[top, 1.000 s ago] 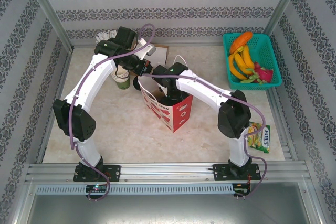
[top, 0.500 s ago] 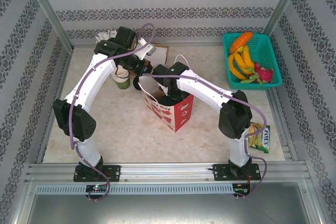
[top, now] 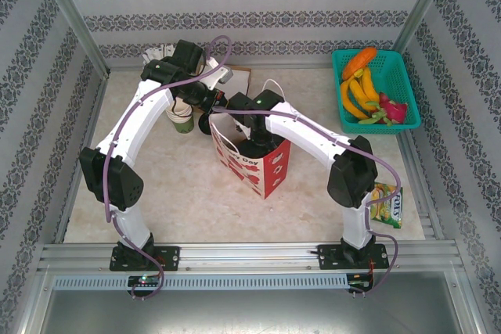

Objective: Pack the takeout coffee

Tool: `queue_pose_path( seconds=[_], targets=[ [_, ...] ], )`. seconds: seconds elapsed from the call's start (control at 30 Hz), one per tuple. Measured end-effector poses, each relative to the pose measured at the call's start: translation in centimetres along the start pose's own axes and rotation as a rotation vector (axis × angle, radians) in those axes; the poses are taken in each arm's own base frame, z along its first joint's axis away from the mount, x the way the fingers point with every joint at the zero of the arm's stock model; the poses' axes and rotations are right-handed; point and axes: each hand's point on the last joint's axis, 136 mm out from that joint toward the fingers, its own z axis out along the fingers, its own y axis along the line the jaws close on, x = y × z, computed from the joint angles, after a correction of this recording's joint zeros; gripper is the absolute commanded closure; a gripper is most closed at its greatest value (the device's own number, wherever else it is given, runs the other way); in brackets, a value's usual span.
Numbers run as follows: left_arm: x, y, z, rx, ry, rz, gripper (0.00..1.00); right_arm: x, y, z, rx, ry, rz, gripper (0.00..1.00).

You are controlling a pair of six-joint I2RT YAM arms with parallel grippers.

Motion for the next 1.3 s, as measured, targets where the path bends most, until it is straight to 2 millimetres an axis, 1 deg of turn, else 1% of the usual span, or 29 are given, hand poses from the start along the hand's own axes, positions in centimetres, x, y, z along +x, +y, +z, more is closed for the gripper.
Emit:
queue_pose_path(
  seconds=[0.3, 0.5, 0.73, 1.0, 1.3],
  targets=[
    [0.0, 0.0, 0.0, 0.001, 0.002, -0.001, 1.0, -0.4, 0.0, -1.9, -0.01, -0.055, -0.007, 0.02],
    [0.0, 0.0, 0.0, 0.001, 0.002, -0.001, 1.0, -0.4, -0.1, -2.8, -0.011, -0.082, -0.01, 0.02],
    [0.0, 0.0, 0.0, 0.001, 0.002, -0.001, 1.0, -1.0, 0.0, -4.1, -0.018, -0.12, -0.008, 0.02],
    [0.1, 0.0, 0.0, 0.0, 0.002, -0.001, 1.0, -0.8, -0.1, -6.0, -0.03, -0.171, -0.006, 0.02],
    [0.0, 0.0, 0.0, 0.0, 0.002, -0.001, 1.0, -0.8, -0.1, -6.3, -0.032, -0.178, -0.006, 0.02]
  ],
)
